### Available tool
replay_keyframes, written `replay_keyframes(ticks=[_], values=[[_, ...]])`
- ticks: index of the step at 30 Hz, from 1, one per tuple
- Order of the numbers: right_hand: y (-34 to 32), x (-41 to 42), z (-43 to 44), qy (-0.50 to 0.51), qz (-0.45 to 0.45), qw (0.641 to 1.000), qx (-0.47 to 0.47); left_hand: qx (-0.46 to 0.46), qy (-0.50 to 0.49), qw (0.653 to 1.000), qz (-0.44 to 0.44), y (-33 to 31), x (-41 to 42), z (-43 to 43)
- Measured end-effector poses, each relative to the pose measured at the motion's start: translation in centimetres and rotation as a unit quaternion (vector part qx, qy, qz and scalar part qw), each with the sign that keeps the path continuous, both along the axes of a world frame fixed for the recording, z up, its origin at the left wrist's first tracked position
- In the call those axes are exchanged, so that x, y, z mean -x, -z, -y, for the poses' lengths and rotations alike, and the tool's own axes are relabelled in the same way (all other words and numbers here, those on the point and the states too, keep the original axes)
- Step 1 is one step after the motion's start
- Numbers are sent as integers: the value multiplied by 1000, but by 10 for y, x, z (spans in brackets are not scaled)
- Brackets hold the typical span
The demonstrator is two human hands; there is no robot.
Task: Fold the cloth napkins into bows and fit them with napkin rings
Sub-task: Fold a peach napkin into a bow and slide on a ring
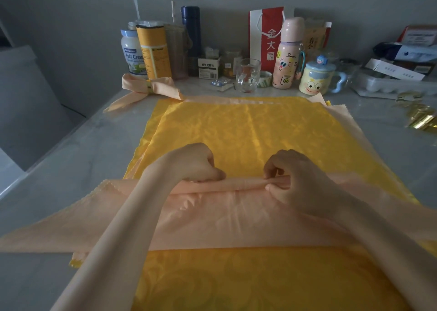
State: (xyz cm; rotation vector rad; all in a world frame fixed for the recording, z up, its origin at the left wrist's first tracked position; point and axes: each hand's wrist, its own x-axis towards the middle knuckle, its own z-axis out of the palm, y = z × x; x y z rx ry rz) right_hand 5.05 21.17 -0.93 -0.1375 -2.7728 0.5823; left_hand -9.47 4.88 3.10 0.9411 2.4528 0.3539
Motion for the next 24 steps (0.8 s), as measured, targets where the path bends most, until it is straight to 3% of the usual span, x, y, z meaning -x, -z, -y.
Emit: replay_keyframes(ticks=[6,9,15,20,24], values=[[-7,-4,8,-24,91,995,21,34,-3,997,74,-4,-3,2],[-1,2,11,12,59,998,22,65,5,997,47,0,-6,-1],[11,18,18,56,3,996,-66,91,5,995,29,3,-5,-5],[19,18,31,-38,83,994,-65,84,22,996,13,-1,-11,-6],[20,17,28,-45,104,992,-61,62,53,997,-12,-6,-14,-2]])
